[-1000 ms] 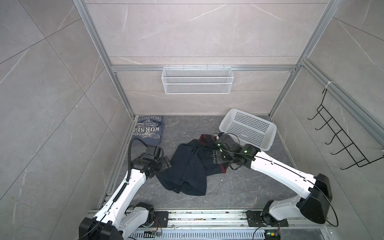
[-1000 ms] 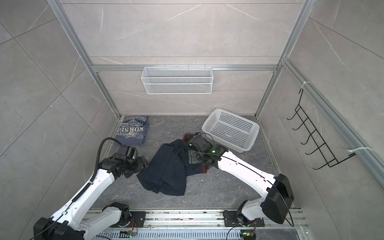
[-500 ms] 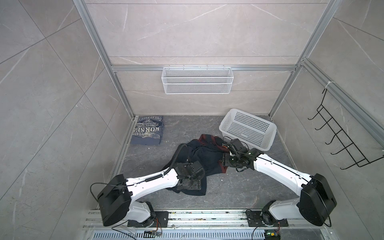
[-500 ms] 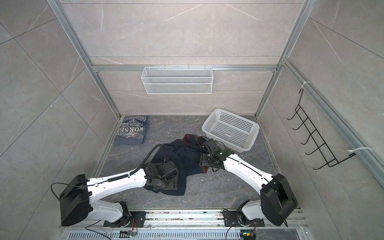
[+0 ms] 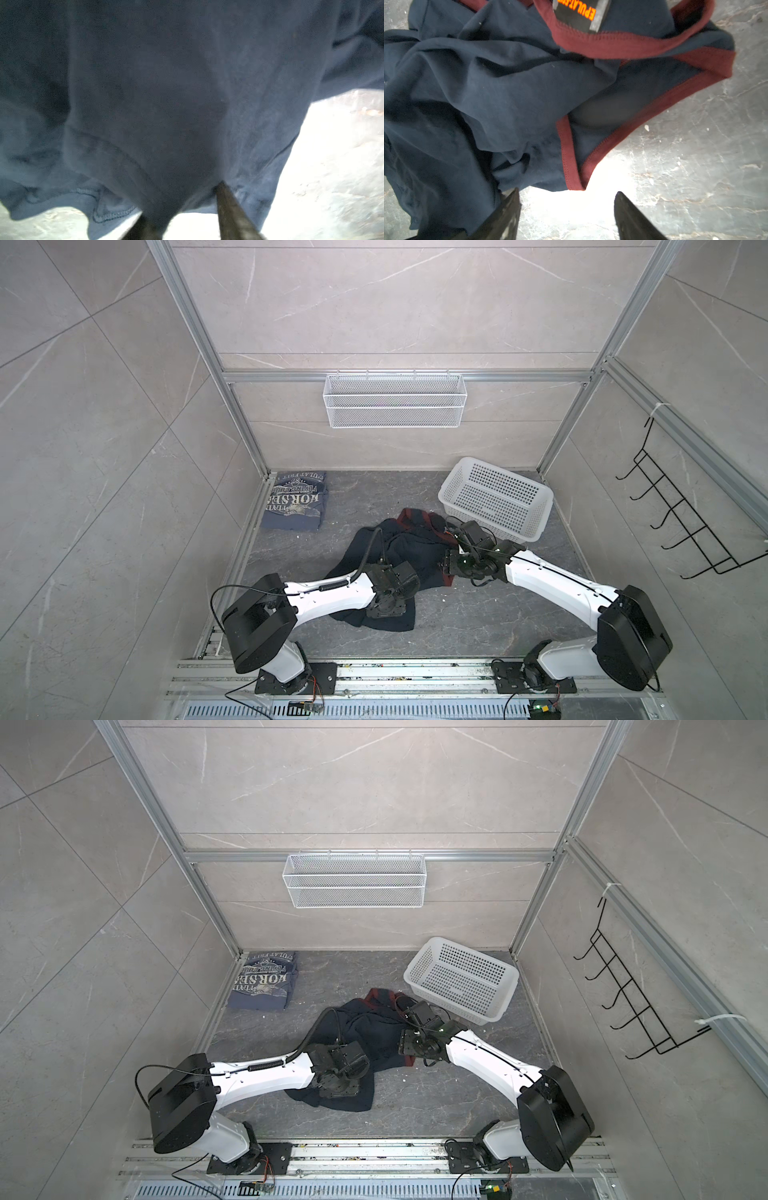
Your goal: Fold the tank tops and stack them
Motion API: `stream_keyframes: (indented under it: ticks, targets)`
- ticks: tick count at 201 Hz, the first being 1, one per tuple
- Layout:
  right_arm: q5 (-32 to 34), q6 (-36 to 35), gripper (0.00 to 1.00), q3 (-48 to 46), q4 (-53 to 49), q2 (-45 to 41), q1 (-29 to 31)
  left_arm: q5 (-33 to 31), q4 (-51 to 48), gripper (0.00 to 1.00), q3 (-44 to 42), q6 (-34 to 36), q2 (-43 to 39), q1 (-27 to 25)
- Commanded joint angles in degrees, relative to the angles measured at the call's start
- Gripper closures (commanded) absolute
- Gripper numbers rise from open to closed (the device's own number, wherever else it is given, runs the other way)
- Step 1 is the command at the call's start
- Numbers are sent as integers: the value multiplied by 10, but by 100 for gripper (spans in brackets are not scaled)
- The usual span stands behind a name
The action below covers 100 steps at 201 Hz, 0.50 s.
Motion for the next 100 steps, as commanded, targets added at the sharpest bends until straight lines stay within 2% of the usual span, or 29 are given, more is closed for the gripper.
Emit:
stream_keyframes:
  ticks: [1,34,64,100]
  targets:
    - [2,-1,28,1,2,2,0,-31,-19,75,19,3,-20,1]
    - [8,-2,28,4,4,13,0,-84,-108,91,55,35,-47,6]
    - [15,-6,28,17,3,28,-1,-129,-150,92,37,55,-159,44]
    - [-19,-19,33,41,27,68,-1,-166,-232,93,4,106,-287,182]
